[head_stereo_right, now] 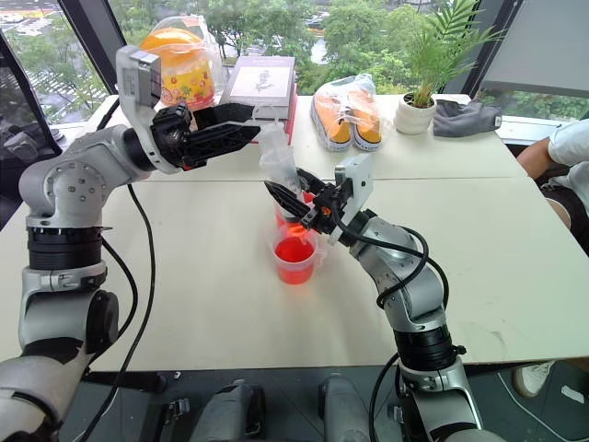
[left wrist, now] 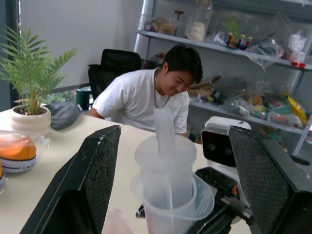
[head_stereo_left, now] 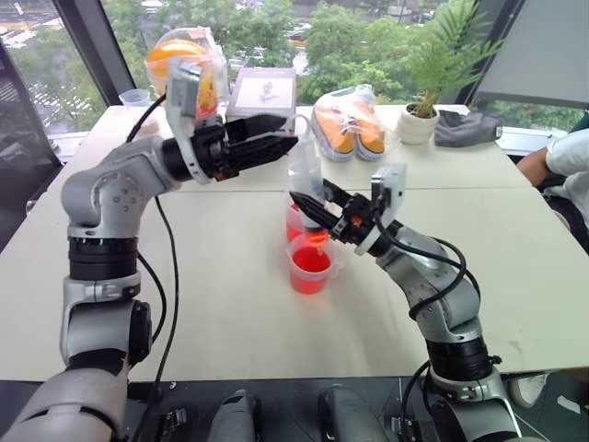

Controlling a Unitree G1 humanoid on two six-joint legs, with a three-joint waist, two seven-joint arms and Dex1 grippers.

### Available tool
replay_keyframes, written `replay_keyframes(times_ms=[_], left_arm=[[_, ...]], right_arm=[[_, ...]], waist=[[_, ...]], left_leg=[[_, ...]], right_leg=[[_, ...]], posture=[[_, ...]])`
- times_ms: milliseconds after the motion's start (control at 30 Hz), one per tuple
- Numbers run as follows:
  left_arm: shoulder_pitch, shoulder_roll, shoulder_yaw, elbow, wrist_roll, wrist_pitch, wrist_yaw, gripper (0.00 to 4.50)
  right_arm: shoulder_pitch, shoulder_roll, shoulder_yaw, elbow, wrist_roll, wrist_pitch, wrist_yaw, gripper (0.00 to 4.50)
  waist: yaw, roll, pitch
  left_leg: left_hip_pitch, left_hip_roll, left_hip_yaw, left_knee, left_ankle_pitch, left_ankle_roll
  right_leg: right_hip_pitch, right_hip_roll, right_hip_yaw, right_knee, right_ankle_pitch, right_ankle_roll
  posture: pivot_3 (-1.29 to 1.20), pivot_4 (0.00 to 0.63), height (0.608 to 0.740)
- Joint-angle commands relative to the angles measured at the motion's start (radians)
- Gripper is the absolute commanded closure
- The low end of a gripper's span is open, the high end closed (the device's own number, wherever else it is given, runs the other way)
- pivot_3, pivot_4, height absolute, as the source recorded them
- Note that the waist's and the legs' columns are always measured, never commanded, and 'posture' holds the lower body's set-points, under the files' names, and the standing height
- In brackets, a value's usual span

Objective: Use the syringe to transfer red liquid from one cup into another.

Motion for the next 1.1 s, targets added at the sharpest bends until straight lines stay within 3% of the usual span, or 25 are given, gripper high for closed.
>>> replay_keyframes(times_ms=[33, 133, 200, 300, 367, 433, 1100], left_arm=[[-0.049, -0.029, -0.012, 0.030, 0.022, -0.046, 0.017, 0.90], [-0.062, -0.050, -0.022, 0.064, 0.038, -0.065, 0.021, 0.90], [-0.067, -0.061, -0.027, 0.083, 0.050, -0.078, 0.019, 1.42], [-0.066, -0.068, -0.031, 0.086, 0.054, -0.082, 0.009, 2.59], [-0.067, -0.070, -0.033, 0.086, 0.051, -0.082, 0.005, 3.69], [-0.069, -0.071, -0.035, 0.086, 0.046, -0.082, -0.001, 4.46], [0.079, -0.079, -0.152, -0.065, 0.053, -0.020, -0.054, 4.46]], right_arm=[[-0.015, 0.003, -0.001, -0.025, 0.000, -0.029, 0.006, 3.09], [-0.018, 0.001, 0.001, -0.023, -0.003, -0.029, 0.006, 3.09], [-0.019, 0.000, 0.002, -0.024, -0.005, -0.029, 0.005, 3.09], [-0.017, -0.002, 0.002, -0.032, -0.007, -0.025, 0.005, 3.09], [-0.015, -0.004, 0.001, -0.041, -0.006, -0.019, 0.004, 3.09], [-0.016, -0.006, 0.000, -0.049, -0.005, -0.013, 0.002, 3.09], [-0.172, -0.003, -0.106, -0.154, 0.151, 0.168, -0.090, 3.09]], waist=[[0.001, 0.000, 0.000], [0.001, 0.000, 0.000], [-0.002, 0.000, 0.000], [-0.001, 0.000, 0.000], [-0.001, 0.000, 0.000], [0.000, 0.000, 0.000], [0.000, 0.000, 0.000]], left_leg=[[0.000, 0.000, 0.000, 0.000, 0.000, 0.000], [0.000, 0.000, 0.000, 0.000, 0.000, 0.000], [0.000, 0.000, 0.000, 0.000, 0.000, 0.000], [0.000, 0.000, 0.000, 0.000, 0.000, 0.000], [0.000, 0.000, 0.000, 0.000, 0.000, 0.000], [0.000, 0.000, 0.000, 0.000, 0.000, 0.000], [0.000, 0.000, 0.000, 0.000, 0.000, 0.000]], right_leg=[[0.000, 0.000, 0.000, 0.000, 0.000, 0.000], [0.000, 0.000, 0.000, 0.000, 0.000, 0.000], [0.000, 0.000, 0.000, 0.000, 0.000, 0.000], [0.000, 0.000, 0.000, 0.000, 0.000, 0.000], [0.000, 0.000, 0.000, 0.000, 0.000, 0.000], [0.000, 0.000, 0.000, 0.000, 0.000, 0.000], [0.000, 0.000, 0.000, 0.000, 0.000, 0.000]], posture=[[0.00, 0.150, 0.740], [0.00, 0.150, 0.740], [0.00, 0.150, 0.740], [0.00, 0.150, 0.740], [0.00, 0.150, 0.740], [0.00, 0.150, 0.740], [0.00, 0.150, 0.740]])
